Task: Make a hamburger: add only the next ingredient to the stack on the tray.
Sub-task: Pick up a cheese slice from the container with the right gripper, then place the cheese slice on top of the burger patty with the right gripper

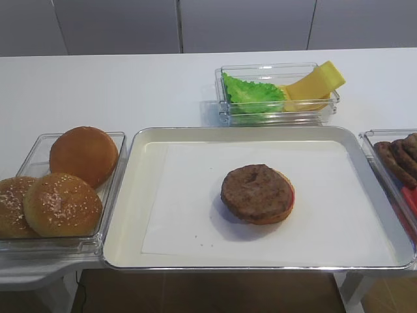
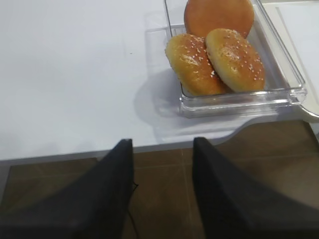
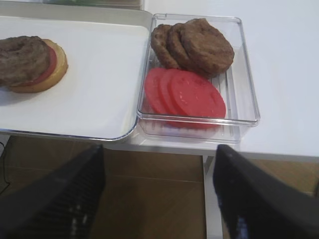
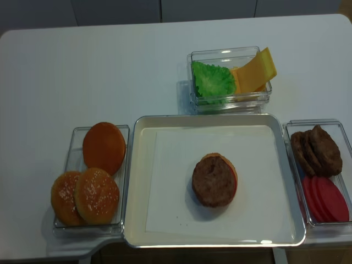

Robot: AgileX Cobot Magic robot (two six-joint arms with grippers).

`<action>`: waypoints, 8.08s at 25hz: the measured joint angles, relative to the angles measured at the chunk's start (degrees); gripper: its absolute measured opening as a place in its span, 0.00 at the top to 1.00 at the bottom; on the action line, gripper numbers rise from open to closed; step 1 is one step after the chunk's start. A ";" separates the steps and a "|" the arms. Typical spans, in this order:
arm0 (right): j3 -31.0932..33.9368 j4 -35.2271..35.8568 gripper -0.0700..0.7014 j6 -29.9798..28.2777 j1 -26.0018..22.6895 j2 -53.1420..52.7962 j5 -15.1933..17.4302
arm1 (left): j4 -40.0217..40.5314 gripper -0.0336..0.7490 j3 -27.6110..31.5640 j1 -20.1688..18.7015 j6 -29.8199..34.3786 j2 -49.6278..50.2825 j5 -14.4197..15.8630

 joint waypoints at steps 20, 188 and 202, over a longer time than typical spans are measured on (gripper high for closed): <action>0.00 0.00 0.25 0.00 0.00 0.00 0.00 | 0.00 0.58 0.00 0.00 0.00 0.00 0.00; -41.57 22.47 0.89 -10.75 0.79 76.83 -9.28 | 0.00 0.58 0.00 0.00 0.00 0.00 0.00; -29.50 29.09 0.89 -11.34 15.66 71.40 -12.56 | 0.00 0.58 0.00 0.00 0.00 0.00 0.00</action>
